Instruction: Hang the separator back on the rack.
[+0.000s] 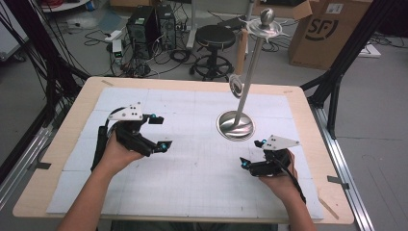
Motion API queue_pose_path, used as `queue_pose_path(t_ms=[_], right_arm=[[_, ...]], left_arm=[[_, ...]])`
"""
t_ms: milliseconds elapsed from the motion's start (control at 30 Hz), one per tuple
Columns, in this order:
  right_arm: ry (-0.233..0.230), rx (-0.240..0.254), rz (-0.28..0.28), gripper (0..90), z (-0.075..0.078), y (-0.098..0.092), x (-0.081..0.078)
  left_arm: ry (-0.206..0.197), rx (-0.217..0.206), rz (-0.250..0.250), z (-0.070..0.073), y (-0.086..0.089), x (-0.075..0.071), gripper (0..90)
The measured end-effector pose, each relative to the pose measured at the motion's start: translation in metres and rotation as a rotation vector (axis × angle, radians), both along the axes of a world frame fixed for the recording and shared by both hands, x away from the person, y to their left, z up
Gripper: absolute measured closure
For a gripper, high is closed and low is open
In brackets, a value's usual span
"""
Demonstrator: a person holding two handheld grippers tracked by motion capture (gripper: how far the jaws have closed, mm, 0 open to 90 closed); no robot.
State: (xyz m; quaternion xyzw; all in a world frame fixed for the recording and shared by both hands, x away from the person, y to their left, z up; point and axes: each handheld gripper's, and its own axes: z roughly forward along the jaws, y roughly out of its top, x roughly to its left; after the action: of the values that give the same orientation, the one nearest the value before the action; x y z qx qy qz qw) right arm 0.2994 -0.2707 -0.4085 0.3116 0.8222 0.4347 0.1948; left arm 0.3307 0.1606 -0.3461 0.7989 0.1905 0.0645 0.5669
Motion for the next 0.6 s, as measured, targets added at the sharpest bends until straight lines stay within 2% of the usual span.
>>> queue_pose_path(t_ms=[233, 333, 433, 500, 533, 600], right_arm=[[0.003, 0.001, -0.003, 15.7, 0.0, -0.001, 0.0], [0.003, -0.004, -0.001, 15.7, -0.001, -0.001, 0.001], [0.008, -0.007, -0.001, 15.7, -0.002, -0.001, 0.001], [0.009, -0.006, -0.001, 15.7, -0.002, -0.001, 0.001], [0.006, -0.004, 0.001, 15.7, -0.002, -0.001, 0.001], [0.009, 0.003, -0.003, 15.7, -0.002, -0.002, 0.001]], left_arm=[[0.008, 0.052, 0.02, -0.026, 0.003, -0.012, 5.5], [0.026, 0.033, 0.029, -0.04, 0.005, -0.014, 2.3], [0.037, 0.046, 0.054, -0.05, 0.01, -0.015, 1.6], [0.064, 0.073, 0.059, -0.054, 0.013, -0.014, 1.6], [0.065, 0.078, 0.065, -0.056, 0.014, -0.014, 1.6], [0.066, 0.062, 0.071, -0.061, 0.016, -0.013, 1.7]])
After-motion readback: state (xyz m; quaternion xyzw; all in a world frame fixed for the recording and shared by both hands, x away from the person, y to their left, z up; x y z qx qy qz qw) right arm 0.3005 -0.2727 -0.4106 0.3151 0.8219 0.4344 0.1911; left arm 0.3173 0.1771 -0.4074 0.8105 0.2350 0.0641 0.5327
